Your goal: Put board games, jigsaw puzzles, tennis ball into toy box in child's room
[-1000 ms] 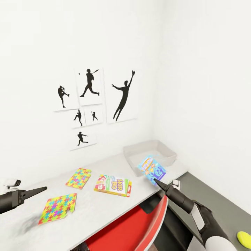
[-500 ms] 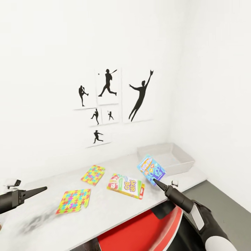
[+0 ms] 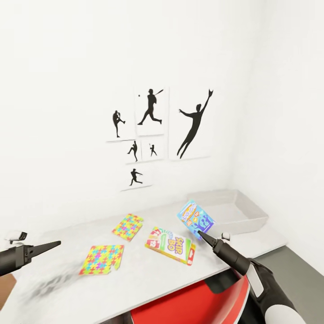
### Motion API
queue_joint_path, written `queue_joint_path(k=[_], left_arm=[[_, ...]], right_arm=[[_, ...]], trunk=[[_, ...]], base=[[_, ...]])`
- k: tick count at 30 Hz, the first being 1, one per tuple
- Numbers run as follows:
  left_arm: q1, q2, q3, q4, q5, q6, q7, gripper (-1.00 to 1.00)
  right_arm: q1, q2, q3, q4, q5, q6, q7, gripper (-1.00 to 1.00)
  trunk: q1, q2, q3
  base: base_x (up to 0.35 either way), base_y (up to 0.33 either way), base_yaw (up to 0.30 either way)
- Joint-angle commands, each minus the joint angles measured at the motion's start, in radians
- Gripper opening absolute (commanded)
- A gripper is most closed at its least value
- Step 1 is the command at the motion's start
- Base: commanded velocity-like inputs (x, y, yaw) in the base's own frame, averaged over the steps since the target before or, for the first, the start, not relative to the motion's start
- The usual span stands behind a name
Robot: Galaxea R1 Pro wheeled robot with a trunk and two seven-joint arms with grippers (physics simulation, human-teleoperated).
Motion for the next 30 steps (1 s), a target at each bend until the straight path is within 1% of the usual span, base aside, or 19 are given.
queue_joint_path(k=[1,8,13,18,25,30], left_arm=[[-0.001,0.0,0.0,0.0,-0.002,0.011,-0.005,1.0],[0.0,0.0,0.0,0.0,-0.002,0.011,-0.005,1.0],[0.0,0.0,0.0,0.0,-0.001,0.011,-0.005,1.0],[-0.001,0.0,0.0,0.0,-0.001,0.011,-0.005,1.0],[0.0,0.0,0.0,0.0,-0.001,0.011,-0.005,1.0],[0.0,0.0,0.0,0.0,-0.001,0.011,-0.005,1.0]], right_arm=[[0.0,0.0,-0.001,0.001,-0.003,0.009,0.002,-1.0],[0.0,0.0,-0.001,0.001,-0.003,0.009,0.002,-1.0],[0.0,0.0,-0.001,0.001,-0.003,0.009,0.002,-1.0],[0.0,0.0,-0.001,0.001,-0.003,0.009,0.001,-1.0],[0.0,0.0,-0.001,0.001,-0.003,0.009,0.001,-1.0],[0.0,0.0,-0.001,0.001,-0.003,0.009,0.001,-1.0]], trunk=[[0.001,-0.001,0.0],[0.001,-0.001,0.0],[0.001,-0.001,0.0],[0.001,-0.001,0.001],[0.001,-0.001,0.004],[0.001,-0.001,0.006]], base=[[0.099,-0.101,0.023],[0.118,-0.086,0.019],[0.107,-0.044,0.11],[0.143,-0.135,0.182],[0.042,-0.05,0.246],[0.058,-0.145,0.221]])
